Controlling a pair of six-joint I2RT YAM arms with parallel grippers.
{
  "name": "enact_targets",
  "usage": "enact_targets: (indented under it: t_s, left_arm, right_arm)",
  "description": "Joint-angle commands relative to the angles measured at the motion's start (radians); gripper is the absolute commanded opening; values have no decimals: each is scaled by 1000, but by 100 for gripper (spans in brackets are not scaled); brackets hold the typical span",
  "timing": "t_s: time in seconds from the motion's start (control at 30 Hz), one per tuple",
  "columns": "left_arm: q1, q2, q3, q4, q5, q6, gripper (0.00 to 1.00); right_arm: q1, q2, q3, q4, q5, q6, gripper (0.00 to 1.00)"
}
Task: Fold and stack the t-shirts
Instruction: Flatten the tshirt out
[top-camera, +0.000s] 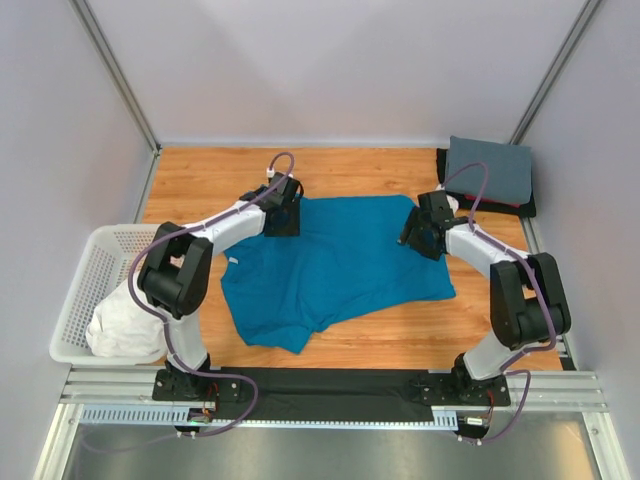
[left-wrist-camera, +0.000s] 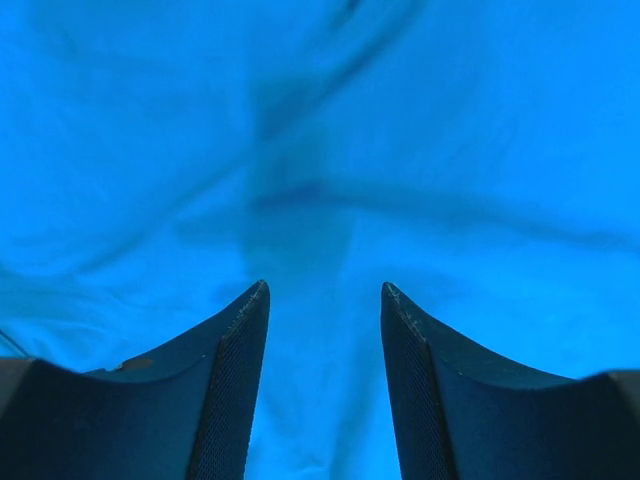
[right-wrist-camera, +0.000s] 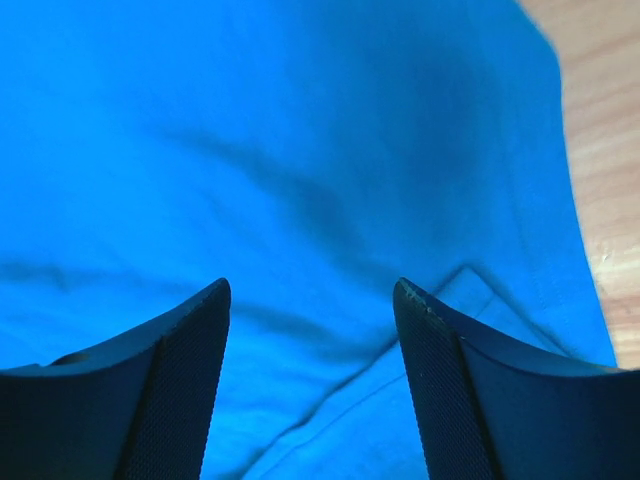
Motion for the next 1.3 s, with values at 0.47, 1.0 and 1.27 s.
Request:
enact_targets:
  t_s: [0.47,1.0,1.27]
  left_arm:
    - [-80,-126,-344,-36,-66,-277,52]
    - [-138,-505,-638,-165,-50,-328,43]
    - [-138,-543,-474,-190,-120,-213,48]
  right_arm:
    - [130,-45,-308,34,-148,102,64]
    - [294,-322,-271,-353,-117,178,69]
    - [129,-321,78,-430,82,162,70]
